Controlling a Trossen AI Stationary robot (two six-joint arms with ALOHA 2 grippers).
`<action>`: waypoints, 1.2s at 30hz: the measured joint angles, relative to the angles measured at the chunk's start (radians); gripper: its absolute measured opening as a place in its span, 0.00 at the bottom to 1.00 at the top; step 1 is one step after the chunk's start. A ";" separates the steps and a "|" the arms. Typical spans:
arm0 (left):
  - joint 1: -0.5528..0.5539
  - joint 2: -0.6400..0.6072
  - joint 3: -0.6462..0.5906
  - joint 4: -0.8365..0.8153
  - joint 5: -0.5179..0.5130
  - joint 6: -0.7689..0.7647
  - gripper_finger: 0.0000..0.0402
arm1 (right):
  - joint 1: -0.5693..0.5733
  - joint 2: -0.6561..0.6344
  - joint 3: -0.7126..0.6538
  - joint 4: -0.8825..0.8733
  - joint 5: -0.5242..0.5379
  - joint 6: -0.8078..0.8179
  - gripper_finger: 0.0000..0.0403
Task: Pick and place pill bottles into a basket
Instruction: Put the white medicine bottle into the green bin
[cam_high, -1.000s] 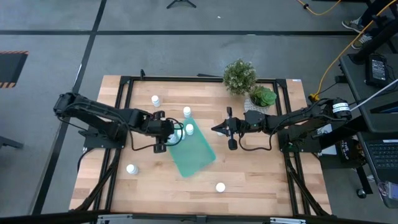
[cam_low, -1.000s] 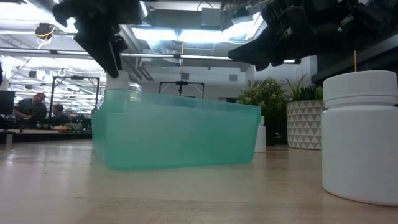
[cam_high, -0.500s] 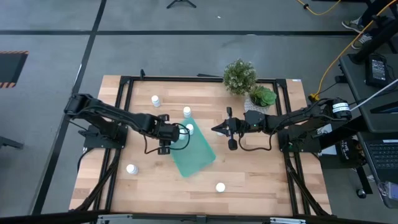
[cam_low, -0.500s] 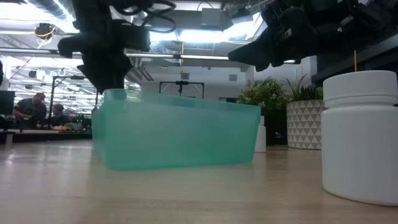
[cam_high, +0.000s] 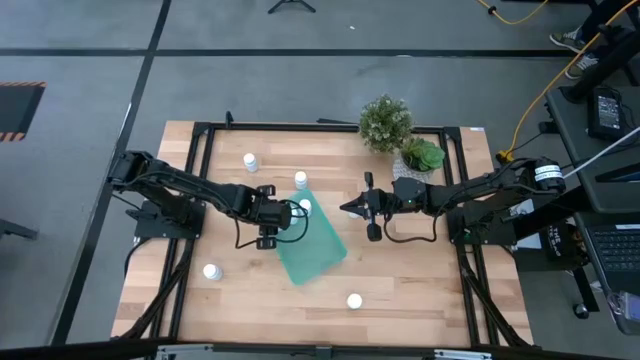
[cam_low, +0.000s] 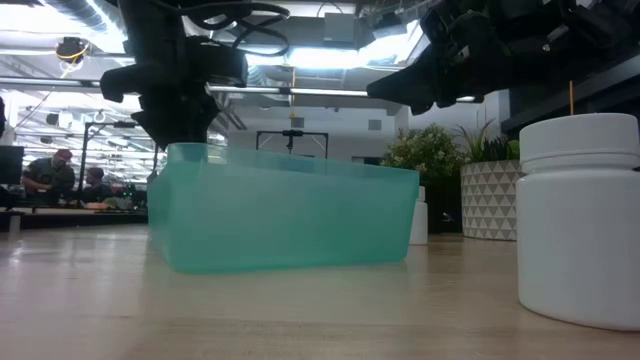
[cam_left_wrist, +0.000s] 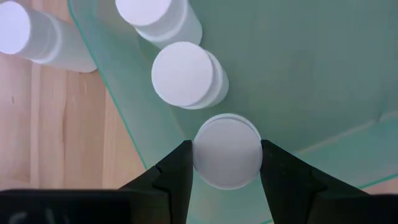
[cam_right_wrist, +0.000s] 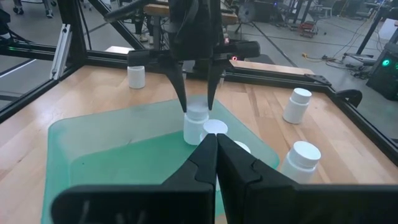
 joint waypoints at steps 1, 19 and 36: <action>0.000 0.000 -0.002 0.000 -0.001 0.000 0.39 | 0.000 0.000 0.000 0.000 0.000 0.001 0.03; 0.000 0.000 -0.003 0.000 0.000 0.000 0.42 | 0.000 0.000 0.000 0.000 0.000 0.002 0.03; 0.000 0.000 -0.003 0.000 -0.018 0.000 0.50 | 0.000 0.000 0.000 0.000 0.000 0.003 0.03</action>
